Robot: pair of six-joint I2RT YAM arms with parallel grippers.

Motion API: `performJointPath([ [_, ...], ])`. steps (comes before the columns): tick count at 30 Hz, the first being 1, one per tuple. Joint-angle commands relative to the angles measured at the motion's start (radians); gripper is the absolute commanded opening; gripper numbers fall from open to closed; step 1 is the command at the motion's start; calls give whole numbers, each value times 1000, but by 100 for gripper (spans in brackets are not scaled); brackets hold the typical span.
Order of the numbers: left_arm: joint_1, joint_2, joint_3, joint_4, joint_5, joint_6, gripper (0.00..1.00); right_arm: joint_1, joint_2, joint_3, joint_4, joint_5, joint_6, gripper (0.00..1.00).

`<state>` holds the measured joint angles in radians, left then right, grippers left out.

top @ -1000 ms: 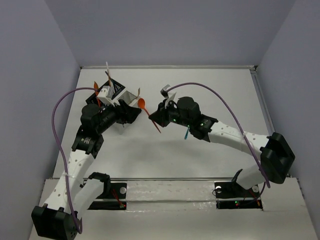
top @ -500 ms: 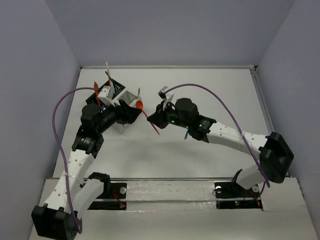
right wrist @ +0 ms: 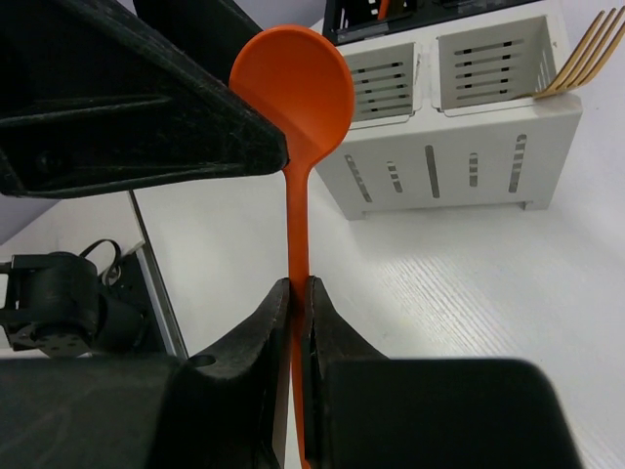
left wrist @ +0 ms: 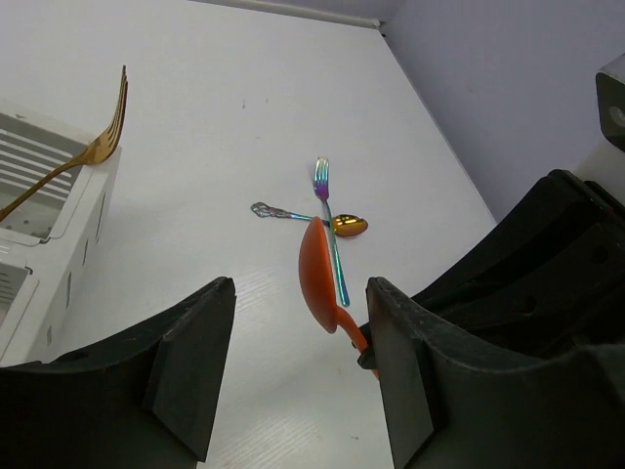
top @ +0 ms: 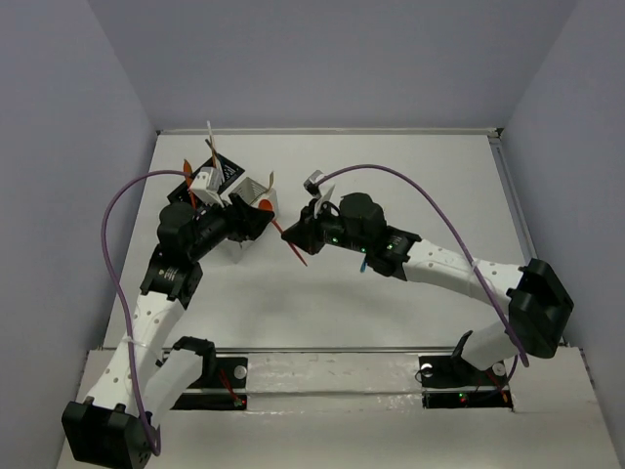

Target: Sort the eating utensils into containers

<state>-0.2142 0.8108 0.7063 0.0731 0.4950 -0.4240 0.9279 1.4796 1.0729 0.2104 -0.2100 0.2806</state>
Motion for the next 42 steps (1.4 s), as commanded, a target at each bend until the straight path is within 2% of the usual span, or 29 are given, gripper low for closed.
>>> performJointPath([
  [1,19,-10,4,68,17,-15,63,17,-27,53,49,-19,-9,7],
  [11,29,-7,2,73,33,-18,48,35,-15,70,43,-25,-15,7],
  [16,29,-7,2,73,34,-19,46,45,-24,71,41,-25,-21,7],
  [20,29,-9,2,71,28,-18,22,45,-31,70,37,-26,-21,7],
  [22,29,-13,4,68,17,-18,14,45,-33,67,37,-29,-20,7],
  [26,29,-15,4,65,8,-16,6,45,-39,62,40,-31,-17,7],
  [31,29,-21,7,59,-4,-13,6,54,-39,59,38,-25,-9,8],
  [33,29,-27,13,47,-25,-2,6,54,-42,61,29,-16,-4,25],
  [34,29,-32,15,37,-47,5,6,54,-45,58,18,-11,-3,38],
  [38,38,-47,31,10,-133,27,6,54,-94,27,12,23,-8,61],
  [40,38,-59,42,-7,-195,39,6,54,-148,-17,11,49,-4,67],
  [42,49,-65,55,-16,-236,45,6,54,-189,-83,14,84,0,68],
])
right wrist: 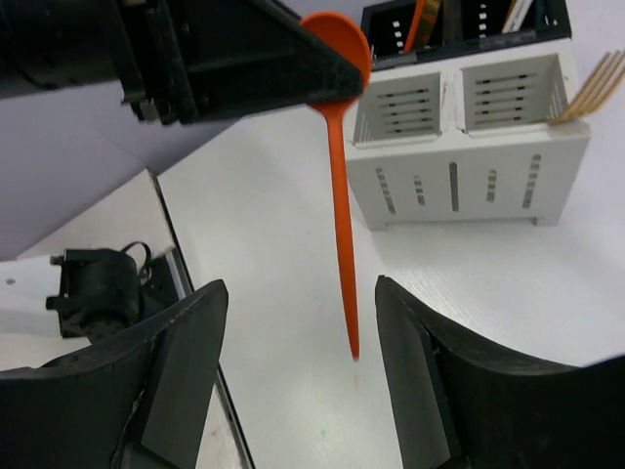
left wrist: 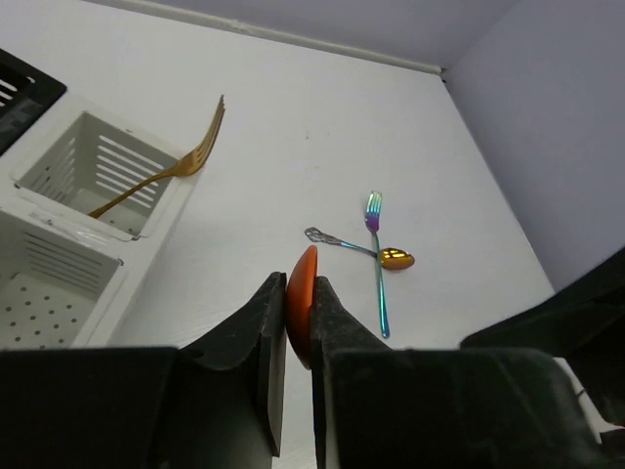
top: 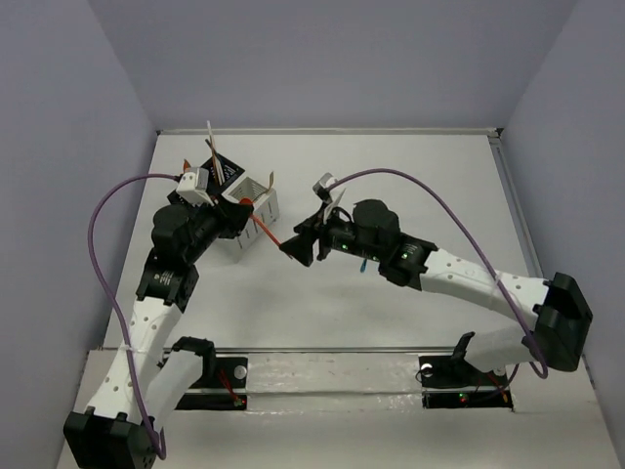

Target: Sort the eating utensils into containers

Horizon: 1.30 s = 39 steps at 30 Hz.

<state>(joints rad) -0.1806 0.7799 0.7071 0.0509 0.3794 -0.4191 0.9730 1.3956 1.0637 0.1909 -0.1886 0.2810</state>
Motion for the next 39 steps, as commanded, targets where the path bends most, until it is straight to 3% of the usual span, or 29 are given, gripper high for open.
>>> performJointPath([
  [1,15,-40,61,3,-157,42,6,9,-125,-99,41,67,10,68],
  [9,15,-30,208,-89,-416,98,6,9,-363,-309,18,214,46,68],
  [17,15,91,275,-74,-719,186,6,9,-549,-426,-67,279,52,67],
  [29,24,260,267,63,-904,276,6,9,-710,-551,-119,275,104,67],
  [37,24,283,155,159,-910,344,6,9,-759,-568,-163,319,104,67],
  [39,24,297,158,158,-883,339,10,9,-761,-565,-172,330,103,67],
])
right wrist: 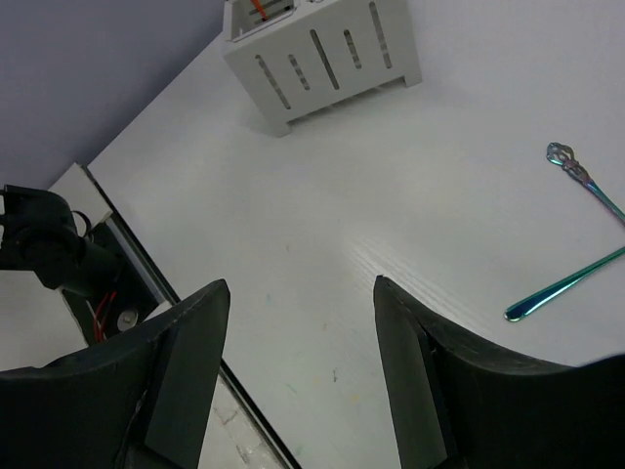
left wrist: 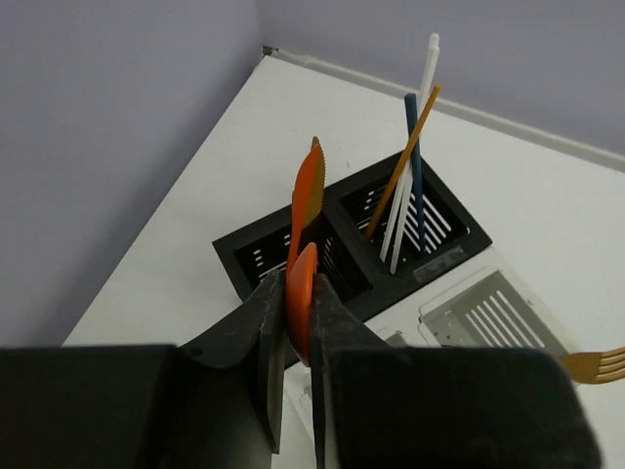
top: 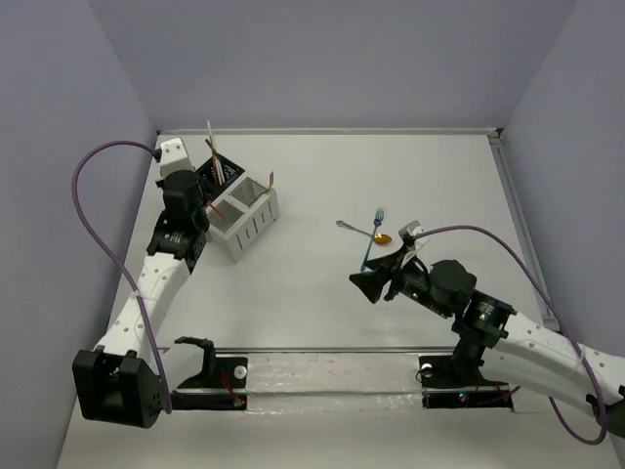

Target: Sort the eating utensils into containers

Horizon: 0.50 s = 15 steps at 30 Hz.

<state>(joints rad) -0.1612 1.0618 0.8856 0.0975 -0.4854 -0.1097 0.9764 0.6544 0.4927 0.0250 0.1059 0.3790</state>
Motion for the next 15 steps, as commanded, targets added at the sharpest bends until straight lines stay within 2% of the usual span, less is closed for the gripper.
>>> performJointPath([
  [1,5,24,-16,108,-10,27,13,5,-18,9,-13,41,6,67],
  [4,5,55,-7,96,16,21,24,5,-9,15,-40,73,8,67],
  [8,5,52,7,88,56,2,49,5,-3,21,-80,126,18,67],
  [9,5,46,15,82,77,-11,62,5,11,26,-88,165,26,67],
  [10,5,41,18,77,90,-19,69,5,22,30,-100,188,34,67],
  [11,5,27,21,71,114,-27,81,5,36,44,-126,214,50,68],
  [13,-4,1,33,65,145,-47,92,5,89,59,-163,277,81,68],
  [14,-4,-5,38,61,145,-56,92,5,109,69,-174,297,81,67],
  [15,-14,-13,50,48,165,-62,96,5,131,79,-180,313,104,67],
])
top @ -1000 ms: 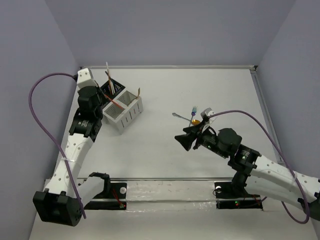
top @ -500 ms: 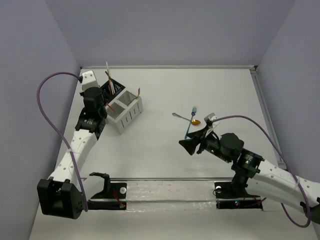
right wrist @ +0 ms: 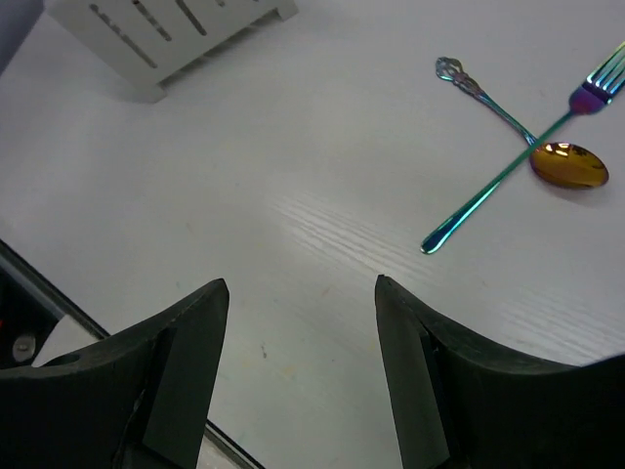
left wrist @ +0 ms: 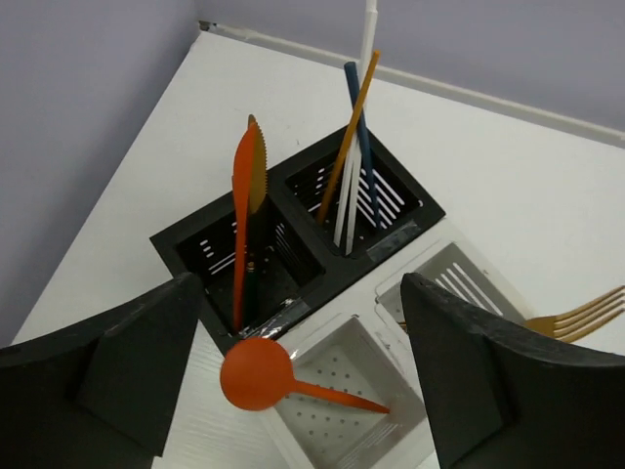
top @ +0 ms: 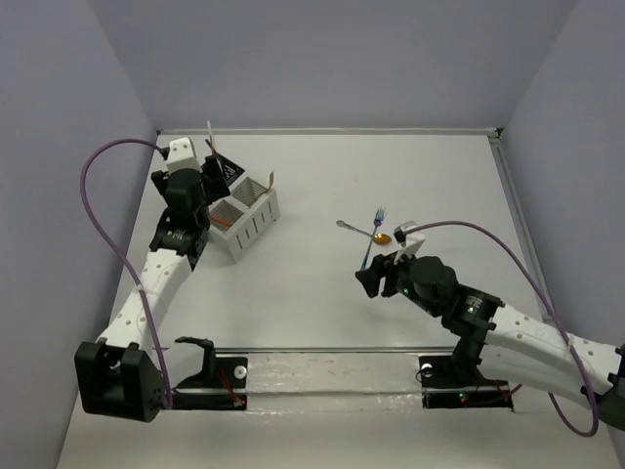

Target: Sort the eating utensils into containers

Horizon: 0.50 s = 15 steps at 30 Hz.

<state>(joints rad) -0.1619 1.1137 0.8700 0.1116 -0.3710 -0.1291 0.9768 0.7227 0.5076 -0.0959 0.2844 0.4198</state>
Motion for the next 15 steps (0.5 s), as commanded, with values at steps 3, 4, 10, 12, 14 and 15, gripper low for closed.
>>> performJointPath([
  [3,-60,-104,87,2,78,-64,99,5,159,86,-93,217,117,67],
  [4,-76,-129,98,-6,90,-70,99,5,217,92,-105,275,132,67],
  [10,-154,-236,77,-49,266,-145,99,-44,431,170,-148,343,197,64],
  [12,-163,-285,52,-53,332,-155,99,-73,519,192,-136,346,195,62],
  [14,-163,-330,9,-52,362,-158,99,-119,576,229,-131,346,192,60],
  [15,-163,-344,-15,-52,365,-156,99,-137,627,239,-125,331,180,59],
])
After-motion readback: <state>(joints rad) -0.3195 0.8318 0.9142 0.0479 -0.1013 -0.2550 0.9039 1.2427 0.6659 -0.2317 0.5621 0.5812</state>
